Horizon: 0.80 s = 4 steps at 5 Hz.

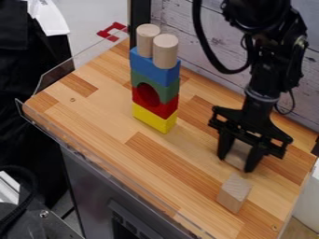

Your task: Put the rectangular block on top of the two cylinders

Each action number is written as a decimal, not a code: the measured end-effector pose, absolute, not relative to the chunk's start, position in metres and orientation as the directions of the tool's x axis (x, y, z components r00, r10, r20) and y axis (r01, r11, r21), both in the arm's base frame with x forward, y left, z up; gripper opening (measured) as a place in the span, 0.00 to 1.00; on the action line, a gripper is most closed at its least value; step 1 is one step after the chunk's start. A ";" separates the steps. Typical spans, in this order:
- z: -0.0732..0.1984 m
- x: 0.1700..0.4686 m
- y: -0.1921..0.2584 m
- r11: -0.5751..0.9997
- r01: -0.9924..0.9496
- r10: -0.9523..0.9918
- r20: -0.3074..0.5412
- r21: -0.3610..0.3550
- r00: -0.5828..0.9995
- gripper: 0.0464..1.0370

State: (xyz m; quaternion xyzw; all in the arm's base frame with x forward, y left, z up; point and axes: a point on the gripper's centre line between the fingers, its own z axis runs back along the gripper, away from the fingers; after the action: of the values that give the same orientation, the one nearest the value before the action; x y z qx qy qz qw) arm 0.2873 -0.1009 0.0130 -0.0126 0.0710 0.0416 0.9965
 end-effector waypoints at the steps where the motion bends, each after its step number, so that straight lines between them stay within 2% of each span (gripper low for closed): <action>1: 0.065 0.291 -0.093 0.984 -0.178 0.178 0.000 0.023 0.984 0.50; 2: 0.111 0.291 -0.087 0.955 -0.296 0.293 0.111 0.019 0.950 0.50; 3: 0.165 0.301 -0.083 0.897 -0.439 0.438 0.221 -0.051 0.871 0.50; 4: 0.207 0.306 -0.077 0.837 -0.537 0.546 0.230 -0.105 0.806 0.50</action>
State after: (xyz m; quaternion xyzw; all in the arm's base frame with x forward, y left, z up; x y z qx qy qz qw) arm 0.3061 -0.0774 0.2066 -0.0176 -0.1261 0.2852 0.9500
